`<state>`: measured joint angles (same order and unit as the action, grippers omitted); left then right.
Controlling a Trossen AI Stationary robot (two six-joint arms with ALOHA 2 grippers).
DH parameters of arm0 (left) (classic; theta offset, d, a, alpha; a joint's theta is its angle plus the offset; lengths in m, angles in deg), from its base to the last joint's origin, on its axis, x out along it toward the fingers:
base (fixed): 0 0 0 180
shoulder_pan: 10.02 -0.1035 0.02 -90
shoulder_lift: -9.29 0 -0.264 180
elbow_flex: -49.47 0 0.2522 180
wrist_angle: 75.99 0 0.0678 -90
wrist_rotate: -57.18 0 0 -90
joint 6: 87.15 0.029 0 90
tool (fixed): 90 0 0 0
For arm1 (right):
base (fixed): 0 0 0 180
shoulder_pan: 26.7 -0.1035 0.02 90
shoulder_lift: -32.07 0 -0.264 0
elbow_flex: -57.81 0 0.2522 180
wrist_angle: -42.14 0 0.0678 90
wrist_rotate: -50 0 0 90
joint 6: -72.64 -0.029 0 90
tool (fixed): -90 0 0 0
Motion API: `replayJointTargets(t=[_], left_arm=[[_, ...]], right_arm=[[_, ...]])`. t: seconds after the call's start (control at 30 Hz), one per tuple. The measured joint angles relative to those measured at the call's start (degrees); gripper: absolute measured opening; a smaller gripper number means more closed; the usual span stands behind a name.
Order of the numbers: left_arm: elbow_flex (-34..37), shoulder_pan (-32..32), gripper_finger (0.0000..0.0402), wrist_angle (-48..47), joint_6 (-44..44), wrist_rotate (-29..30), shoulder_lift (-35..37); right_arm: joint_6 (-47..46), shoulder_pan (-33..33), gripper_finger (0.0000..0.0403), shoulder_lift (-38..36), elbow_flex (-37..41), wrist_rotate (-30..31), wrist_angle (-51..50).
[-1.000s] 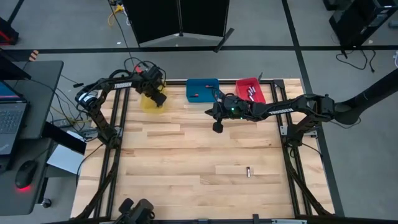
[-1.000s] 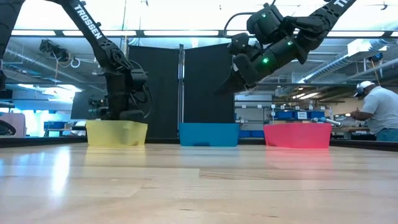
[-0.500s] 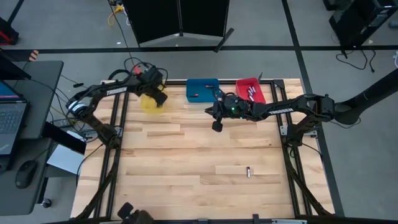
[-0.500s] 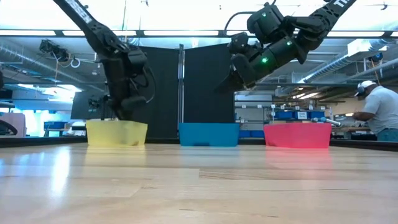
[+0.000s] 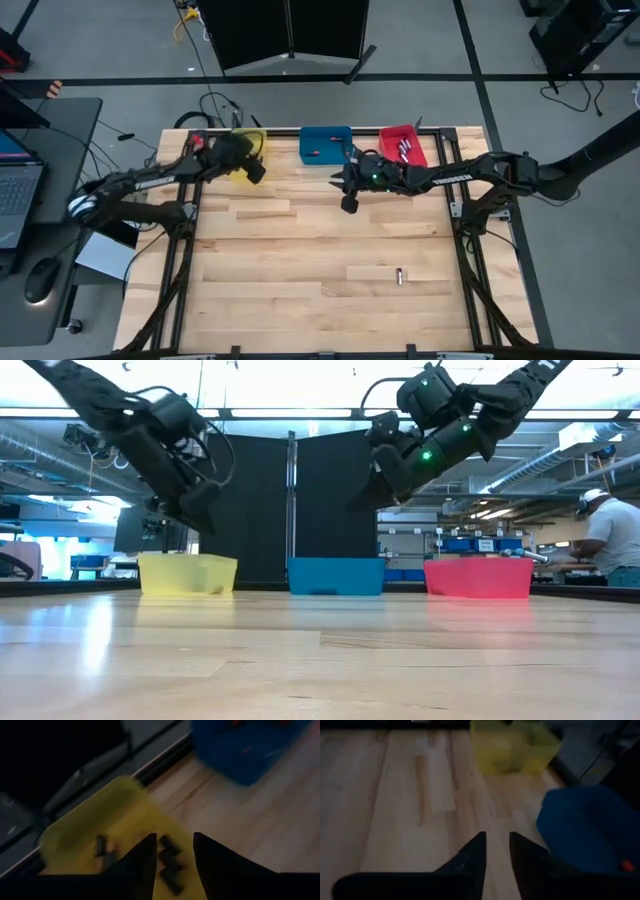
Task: Sort batteries
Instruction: Put the silver battery into the pink bin
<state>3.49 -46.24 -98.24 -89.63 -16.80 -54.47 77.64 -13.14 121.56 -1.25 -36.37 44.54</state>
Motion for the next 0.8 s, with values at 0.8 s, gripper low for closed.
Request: replayJointTargets(t=[0.8], left_arm=[[22.06,27.55,0.002,52.27,5.44,-7.51,10.46]], right_arm=[[-63.48,-31.53,0.0051,-3.86,-3.46,8.47,-40.2]])
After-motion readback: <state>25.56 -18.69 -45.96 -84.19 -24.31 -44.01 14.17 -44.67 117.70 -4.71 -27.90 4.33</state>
